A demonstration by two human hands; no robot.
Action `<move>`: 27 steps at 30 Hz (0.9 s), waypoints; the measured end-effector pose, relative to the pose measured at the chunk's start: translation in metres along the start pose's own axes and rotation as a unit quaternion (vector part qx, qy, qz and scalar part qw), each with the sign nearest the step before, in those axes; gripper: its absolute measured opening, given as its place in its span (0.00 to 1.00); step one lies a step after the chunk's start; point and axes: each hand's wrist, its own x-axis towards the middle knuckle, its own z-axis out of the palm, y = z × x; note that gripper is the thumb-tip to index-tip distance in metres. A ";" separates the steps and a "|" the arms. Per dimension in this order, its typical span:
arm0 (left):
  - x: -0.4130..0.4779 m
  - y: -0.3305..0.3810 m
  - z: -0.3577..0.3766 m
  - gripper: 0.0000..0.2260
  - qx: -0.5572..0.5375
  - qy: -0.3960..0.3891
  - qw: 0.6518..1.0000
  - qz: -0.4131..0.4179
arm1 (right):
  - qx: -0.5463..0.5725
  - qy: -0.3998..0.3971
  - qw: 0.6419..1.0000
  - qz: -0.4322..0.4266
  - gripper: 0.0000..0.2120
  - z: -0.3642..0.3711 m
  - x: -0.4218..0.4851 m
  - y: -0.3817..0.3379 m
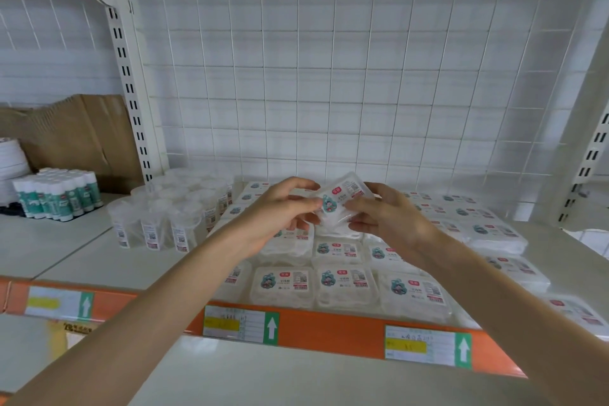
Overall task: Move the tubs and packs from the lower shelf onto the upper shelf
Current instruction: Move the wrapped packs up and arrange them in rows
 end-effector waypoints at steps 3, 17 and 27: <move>0.001 0.002 -0.003 0.11 0.027 0.003 1.000 0.006 | -0.195 0.037 0.976 -0.092 0.28 -0.004 -0.004 -0.001; -0.020 -0.015 -0.013 0.19 0.449 0.006 0.881 0.148 | -0.510 0.044 0.825 -0.241 0.23 -0.020 -0.017 0.012; -0.024 -0.034 -0.030 0.14 0.526 -0.031 0.841 0.119 | -0.566 0.006 0.801 -0.196 0.23 -0.017 -0.016 0.026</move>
